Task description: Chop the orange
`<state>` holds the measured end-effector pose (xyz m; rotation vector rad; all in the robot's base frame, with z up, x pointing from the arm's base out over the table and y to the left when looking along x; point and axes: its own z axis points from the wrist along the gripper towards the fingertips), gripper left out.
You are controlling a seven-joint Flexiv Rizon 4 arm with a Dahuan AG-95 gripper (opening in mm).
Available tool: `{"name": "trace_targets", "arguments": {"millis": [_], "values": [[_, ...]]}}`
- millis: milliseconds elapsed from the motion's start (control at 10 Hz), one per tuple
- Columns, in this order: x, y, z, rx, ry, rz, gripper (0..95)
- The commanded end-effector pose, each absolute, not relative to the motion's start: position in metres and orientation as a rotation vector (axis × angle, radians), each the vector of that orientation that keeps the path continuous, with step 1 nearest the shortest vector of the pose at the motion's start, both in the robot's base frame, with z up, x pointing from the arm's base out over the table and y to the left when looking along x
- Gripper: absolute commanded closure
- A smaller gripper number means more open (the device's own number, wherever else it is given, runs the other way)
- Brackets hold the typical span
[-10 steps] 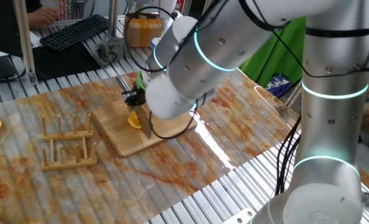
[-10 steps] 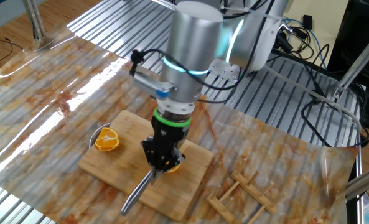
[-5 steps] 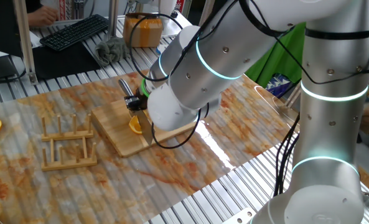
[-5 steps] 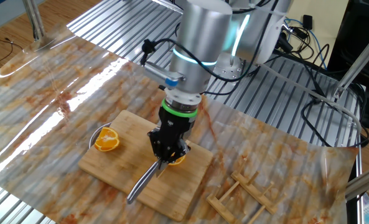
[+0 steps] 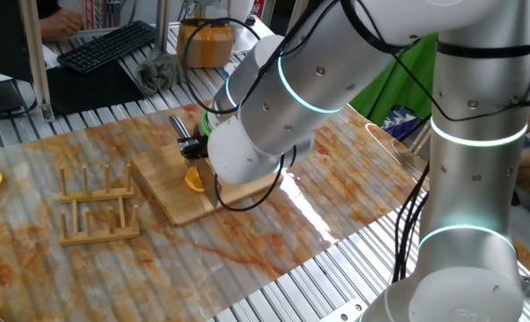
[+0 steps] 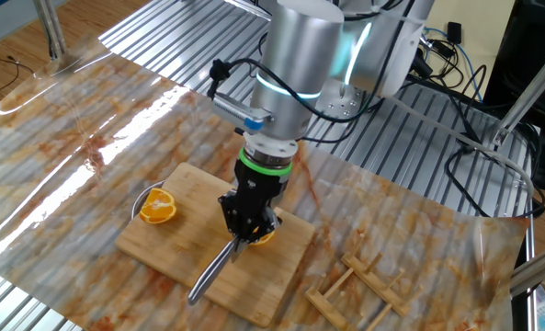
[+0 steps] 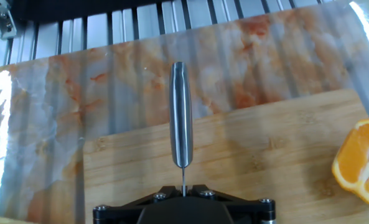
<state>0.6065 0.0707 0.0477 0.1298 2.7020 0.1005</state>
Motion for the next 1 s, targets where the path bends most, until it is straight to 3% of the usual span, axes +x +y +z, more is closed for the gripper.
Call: {"name": "trace_targets", "arguments": {"millis": [100,1000], "values": [[0.618,0.069,0.043,0.125,2.699,0.093,95.0],[0.601,0.076,0.032,0.159,2.655,0.107,95.0]]}}
